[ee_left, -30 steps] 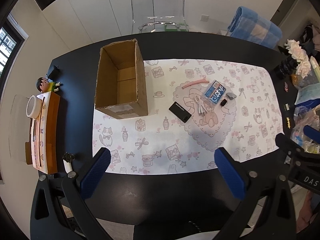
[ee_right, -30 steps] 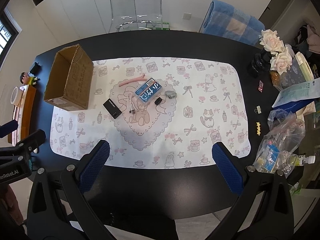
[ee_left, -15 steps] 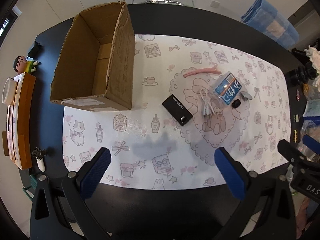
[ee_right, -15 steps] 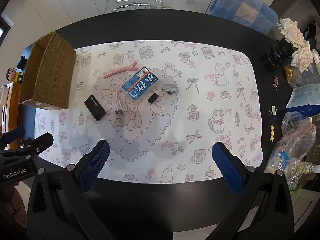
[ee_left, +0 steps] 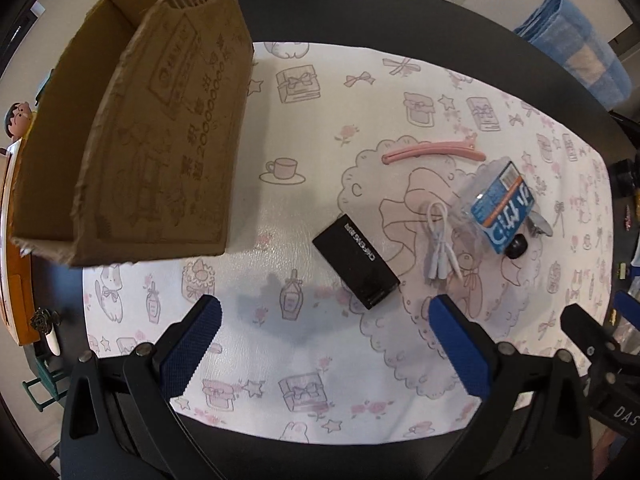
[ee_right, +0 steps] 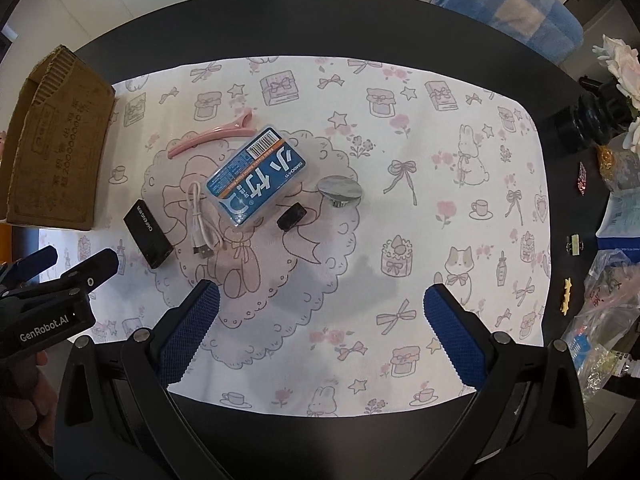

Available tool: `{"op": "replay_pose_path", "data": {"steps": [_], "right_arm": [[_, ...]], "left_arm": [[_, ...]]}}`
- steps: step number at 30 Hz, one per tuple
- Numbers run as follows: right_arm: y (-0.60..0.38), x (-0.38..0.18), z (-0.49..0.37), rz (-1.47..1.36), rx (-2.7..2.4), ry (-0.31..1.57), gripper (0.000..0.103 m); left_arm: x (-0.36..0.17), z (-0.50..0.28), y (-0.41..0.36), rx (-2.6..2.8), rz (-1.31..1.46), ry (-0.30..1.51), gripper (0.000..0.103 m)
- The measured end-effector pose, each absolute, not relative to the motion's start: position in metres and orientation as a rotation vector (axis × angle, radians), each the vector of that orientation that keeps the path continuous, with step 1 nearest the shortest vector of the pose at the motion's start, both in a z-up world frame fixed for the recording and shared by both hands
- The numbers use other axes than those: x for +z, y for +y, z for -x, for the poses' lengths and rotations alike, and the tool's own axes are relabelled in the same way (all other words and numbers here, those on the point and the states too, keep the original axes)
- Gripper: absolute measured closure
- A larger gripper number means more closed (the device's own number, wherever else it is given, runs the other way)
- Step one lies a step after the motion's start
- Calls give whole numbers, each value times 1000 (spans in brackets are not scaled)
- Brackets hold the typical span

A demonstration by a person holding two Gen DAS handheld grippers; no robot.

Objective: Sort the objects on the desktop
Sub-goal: 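Close left tool on black power bank while right tool grasps black round item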

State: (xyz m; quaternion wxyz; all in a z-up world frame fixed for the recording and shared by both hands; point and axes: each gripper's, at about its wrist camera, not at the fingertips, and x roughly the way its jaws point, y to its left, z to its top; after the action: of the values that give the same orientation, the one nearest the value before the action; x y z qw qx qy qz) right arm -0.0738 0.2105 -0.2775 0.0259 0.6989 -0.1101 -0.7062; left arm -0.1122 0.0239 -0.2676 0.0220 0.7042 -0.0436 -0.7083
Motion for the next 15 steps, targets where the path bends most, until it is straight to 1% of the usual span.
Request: {"op": "replay_pose_path", "data": {"steps": [5,8,15], "right_arm": [[212,-297,83,-2177,-2160,-349,2],[215,-309,90,-2192,-2156,-342,3],[223,-333,109,-2235,-2140,-354,7]], "left_arm": [[-287,120,24,-2151,-2190,-144,0],[-298,125,22,-2118,-2204,-97,0],[-326,132,15,-1995,-2228,-68,0]]}}
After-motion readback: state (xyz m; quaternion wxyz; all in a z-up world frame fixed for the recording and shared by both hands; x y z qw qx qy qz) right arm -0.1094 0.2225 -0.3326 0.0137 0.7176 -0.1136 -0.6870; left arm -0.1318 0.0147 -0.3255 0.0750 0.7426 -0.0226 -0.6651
